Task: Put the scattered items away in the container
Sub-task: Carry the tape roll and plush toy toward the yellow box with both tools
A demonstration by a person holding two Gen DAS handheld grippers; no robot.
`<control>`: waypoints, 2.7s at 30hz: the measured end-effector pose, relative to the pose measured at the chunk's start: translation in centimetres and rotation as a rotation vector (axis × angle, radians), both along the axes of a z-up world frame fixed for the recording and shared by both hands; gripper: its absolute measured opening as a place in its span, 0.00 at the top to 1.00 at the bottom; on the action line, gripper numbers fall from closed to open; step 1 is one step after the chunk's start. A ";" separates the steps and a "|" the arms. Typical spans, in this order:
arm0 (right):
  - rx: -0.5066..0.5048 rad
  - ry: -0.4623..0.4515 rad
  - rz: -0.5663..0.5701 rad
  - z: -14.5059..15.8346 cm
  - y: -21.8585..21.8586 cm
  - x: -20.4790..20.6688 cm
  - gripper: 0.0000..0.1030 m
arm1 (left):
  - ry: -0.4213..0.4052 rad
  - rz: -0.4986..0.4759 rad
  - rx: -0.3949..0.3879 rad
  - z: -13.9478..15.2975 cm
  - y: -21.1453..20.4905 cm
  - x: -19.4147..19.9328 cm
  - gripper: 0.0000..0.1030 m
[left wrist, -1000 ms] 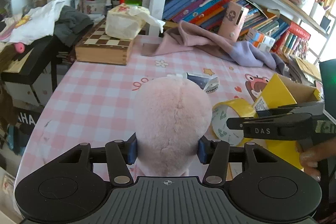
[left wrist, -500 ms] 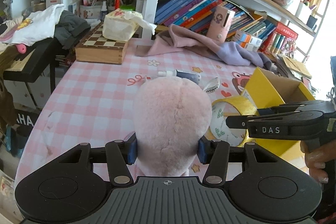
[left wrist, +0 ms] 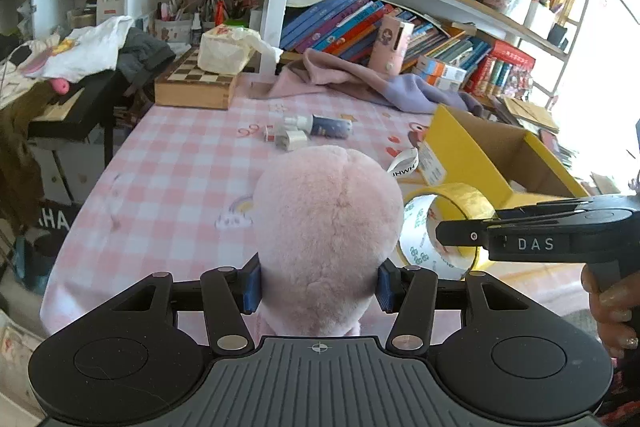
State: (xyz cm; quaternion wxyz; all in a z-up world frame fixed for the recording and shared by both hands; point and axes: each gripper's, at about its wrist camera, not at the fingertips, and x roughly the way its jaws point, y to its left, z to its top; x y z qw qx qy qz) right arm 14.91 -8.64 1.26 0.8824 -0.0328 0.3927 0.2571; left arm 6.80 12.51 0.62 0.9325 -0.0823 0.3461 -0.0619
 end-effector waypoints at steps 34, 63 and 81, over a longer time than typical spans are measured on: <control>-0.032 0.046 -0.316 -0.2 -9.9 -14.0 0.62 | 0.032 -0.373 -0.067 -1.1 -8.4 -5.6 0.50; -0.022 0.099 -0.624 -0.9 -19.8 -14.3 0.62 | 0.059 -0.704 -0.037 -1.8 -19.3 -1.1 0.50; -0.014 -0.012 -0.553 0.6 -23.0 -8.2 0.62 | -0.057 -0.698 0.010 0.3 -23.5 3.3 0.50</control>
